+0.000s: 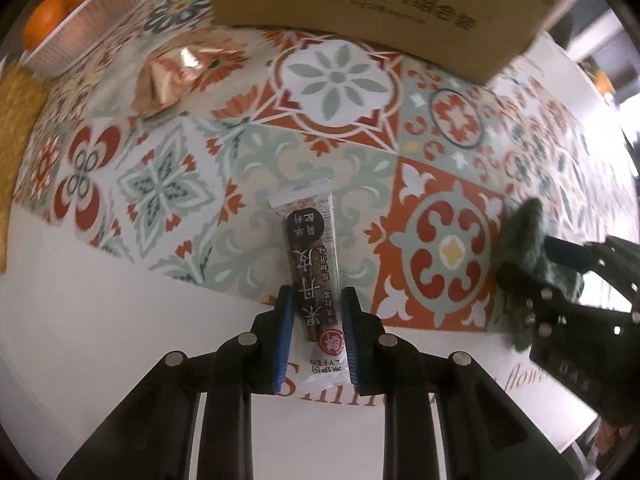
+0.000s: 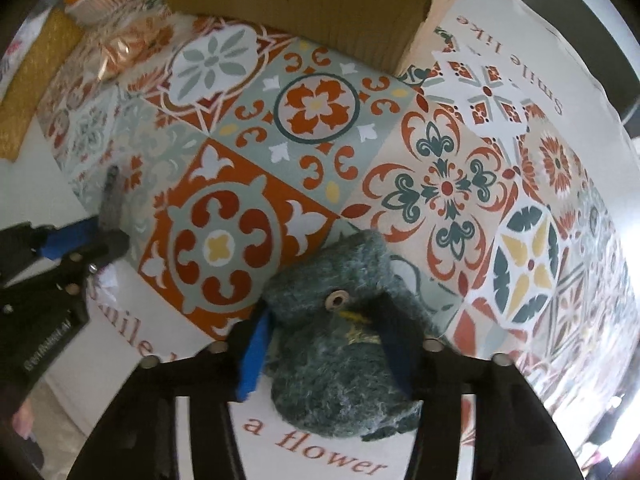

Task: Organize soft objects
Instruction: 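Close the right gripper on the green sock while the left grips the brown snack stick, then lift the sock with the right gripper over the box while the left carries the snack stick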

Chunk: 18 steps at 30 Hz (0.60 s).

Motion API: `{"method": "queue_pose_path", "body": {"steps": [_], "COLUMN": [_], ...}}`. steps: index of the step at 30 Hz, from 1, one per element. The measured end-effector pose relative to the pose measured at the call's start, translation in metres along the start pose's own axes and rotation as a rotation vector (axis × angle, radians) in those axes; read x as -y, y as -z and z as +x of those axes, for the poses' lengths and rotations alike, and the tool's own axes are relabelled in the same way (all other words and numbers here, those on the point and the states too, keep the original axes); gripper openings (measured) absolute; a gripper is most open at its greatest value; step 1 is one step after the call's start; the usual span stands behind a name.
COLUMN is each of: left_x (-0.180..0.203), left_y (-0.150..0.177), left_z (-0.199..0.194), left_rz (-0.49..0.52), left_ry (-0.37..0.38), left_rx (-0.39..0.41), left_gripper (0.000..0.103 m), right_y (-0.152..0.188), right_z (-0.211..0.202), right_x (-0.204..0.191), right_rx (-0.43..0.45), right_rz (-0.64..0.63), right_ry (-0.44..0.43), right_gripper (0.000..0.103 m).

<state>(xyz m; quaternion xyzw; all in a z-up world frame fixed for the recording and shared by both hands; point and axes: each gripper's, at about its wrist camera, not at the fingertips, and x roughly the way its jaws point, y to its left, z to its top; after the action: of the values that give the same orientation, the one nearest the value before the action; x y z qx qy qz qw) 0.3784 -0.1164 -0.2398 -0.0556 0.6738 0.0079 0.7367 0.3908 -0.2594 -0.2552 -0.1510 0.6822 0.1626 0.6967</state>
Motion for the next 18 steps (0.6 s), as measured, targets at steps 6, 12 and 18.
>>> {"method": "queue_pose_path", "body": {"steps": [6,12,18], "left_x": [-0.005,-0.002,0.003], "left_y": [0.006,0.016,0.023], "left_z": [-0.006,-0.024,-0.049], "left_rz": [0.075,0.117,0.166], "left_ry": [0.085,0.1,0.123], "left_rx": [0.011,0.058,0.116], "left_gripper": [0.023,0.023,0.023], "right_y": [0.008,0.02,0.038], "right_z": [-0.02,-0.035,-0.058], "right_x": [0.003,0.004,0.007], "right_rx": [0.065,0.129,0.185], "right_rz": [0.1,0.187,0.246], "right_ry": [-0.054,-0.123,-0.149], "right_gripper": [0.031,0.026,0.024]}}
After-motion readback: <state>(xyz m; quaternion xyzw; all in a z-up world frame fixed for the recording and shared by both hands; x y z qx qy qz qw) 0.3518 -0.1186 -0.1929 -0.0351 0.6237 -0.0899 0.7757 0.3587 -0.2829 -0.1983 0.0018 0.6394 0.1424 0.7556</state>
